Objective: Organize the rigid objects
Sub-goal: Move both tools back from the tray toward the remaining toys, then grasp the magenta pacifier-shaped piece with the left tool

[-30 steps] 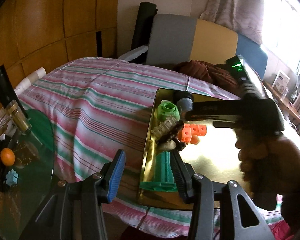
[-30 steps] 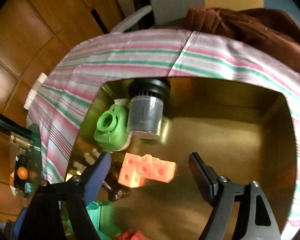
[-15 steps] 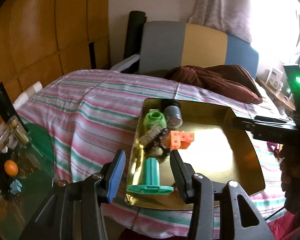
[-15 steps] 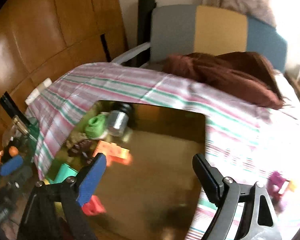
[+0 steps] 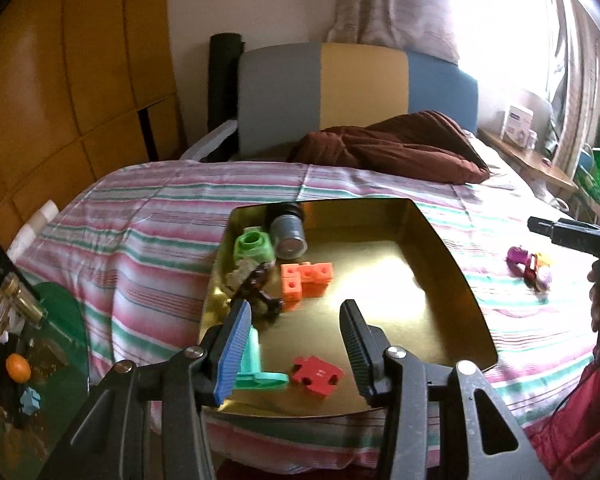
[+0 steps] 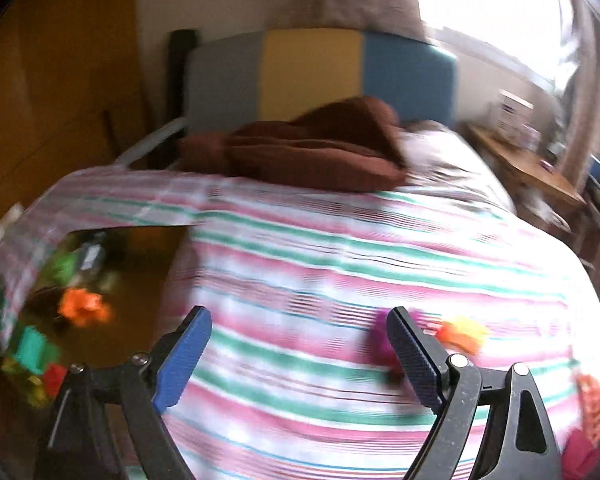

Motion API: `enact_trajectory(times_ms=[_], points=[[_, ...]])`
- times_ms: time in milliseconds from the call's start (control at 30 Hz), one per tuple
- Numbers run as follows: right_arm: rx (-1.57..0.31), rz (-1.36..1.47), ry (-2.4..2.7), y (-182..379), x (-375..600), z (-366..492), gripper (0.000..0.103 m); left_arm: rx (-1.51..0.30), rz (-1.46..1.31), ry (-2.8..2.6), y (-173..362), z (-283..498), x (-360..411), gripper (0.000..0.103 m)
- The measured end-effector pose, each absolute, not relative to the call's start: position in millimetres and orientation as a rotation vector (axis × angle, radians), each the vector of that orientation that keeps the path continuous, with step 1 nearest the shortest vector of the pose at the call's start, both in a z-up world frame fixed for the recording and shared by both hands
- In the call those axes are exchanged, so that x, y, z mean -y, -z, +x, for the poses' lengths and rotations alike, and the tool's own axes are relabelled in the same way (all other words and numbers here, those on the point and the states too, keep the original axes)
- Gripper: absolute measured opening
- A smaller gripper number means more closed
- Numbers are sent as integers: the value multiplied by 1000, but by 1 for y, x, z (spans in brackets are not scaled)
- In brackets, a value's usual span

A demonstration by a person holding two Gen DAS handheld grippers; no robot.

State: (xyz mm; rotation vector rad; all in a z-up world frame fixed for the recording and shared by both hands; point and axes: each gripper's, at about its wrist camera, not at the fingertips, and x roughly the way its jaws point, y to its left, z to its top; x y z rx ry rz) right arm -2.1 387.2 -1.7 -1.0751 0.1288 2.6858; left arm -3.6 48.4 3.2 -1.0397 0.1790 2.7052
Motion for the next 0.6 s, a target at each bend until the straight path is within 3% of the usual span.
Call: enact_trajectory(times_ms=[200, 333, 433, 600], points=[[-277, -940, -2451, 27, -474, 28, 90, -245, -1034, -2675, -3, -4, -72, 47], [-599, -893, -2279, 35, -527, 47, 90, -281, -1028, -2653, -2, -4, -90, 47], [-732, -907, -2215, 43, -545, 54, 90, -304, -1031, -2631, 0, -5, -102, 47], [-810, -951, -2161, 54, -555, 55, 91, -339, -1026, -2584, 3, -4, -125, 47]])
